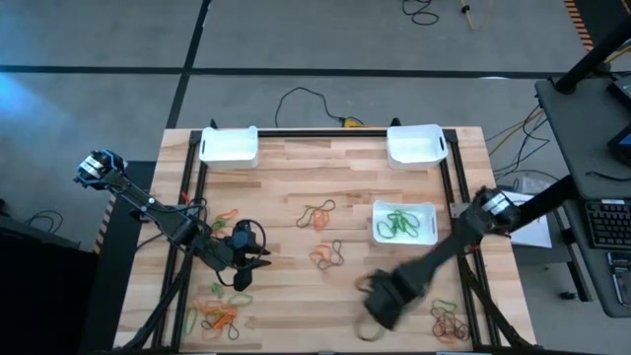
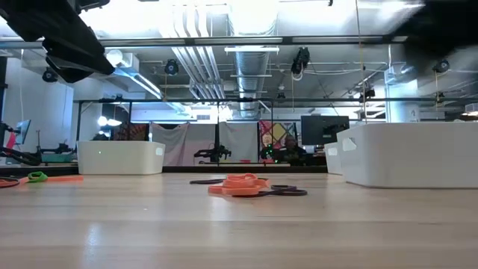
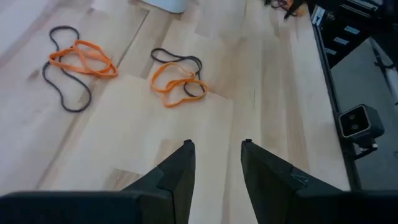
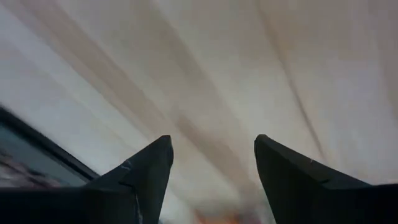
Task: Sort rubber bands into baskets
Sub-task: Put the green rubber band into the bottom white bin
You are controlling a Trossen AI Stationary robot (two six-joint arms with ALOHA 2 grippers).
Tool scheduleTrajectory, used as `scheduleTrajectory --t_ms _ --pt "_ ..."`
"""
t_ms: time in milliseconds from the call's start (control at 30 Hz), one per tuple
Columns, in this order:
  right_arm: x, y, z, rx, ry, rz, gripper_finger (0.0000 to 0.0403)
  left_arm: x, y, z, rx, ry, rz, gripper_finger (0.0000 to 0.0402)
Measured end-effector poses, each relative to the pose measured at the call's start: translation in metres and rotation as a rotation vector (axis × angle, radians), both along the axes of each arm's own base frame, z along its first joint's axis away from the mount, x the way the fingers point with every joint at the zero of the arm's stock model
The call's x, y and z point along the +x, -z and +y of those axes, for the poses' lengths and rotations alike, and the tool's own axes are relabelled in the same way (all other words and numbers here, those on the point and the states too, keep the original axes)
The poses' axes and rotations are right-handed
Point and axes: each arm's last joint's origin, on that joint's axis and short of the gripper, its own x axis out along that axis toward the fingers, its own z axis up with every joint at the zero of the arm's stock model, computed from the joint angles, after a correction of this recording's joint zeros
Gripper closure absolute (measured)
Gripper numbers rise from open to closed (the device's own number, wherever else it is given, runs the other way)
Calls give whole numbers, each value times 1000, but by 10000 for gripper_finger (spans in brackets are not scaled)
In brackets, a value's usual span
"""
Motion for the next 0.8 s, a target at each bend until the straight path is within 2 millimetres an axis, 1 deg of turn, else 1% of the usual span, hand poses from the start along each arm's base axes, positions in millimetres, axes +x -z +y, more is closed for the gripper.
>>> scheduleTrajectory --t_ms 67,133,200,300,367,667,800 --pt "-20 7 10 -14 21 101 182 0 0 0 17 -1 -5 286" --pt "-36 16 15 -33 53 177 185 0 0 0 27 5 -6 286" --pt "-49 24 16 -72 84 220 189 0 0 0 28 6 -7 286" --pt "-62 36 11 -91 123 302 198 0 0 0 26 7 -10 286" --pt "-67 43 8 -77 130 333 206 1 -1 0 22 7 -16 286" --pt "-76 59 -3 -29 115 327 235 1 -1 0 -7 -3 -12 286" --pt "-78 64 -9 -36 96 320 259 1 -1 0 -7 -4 -10 286"
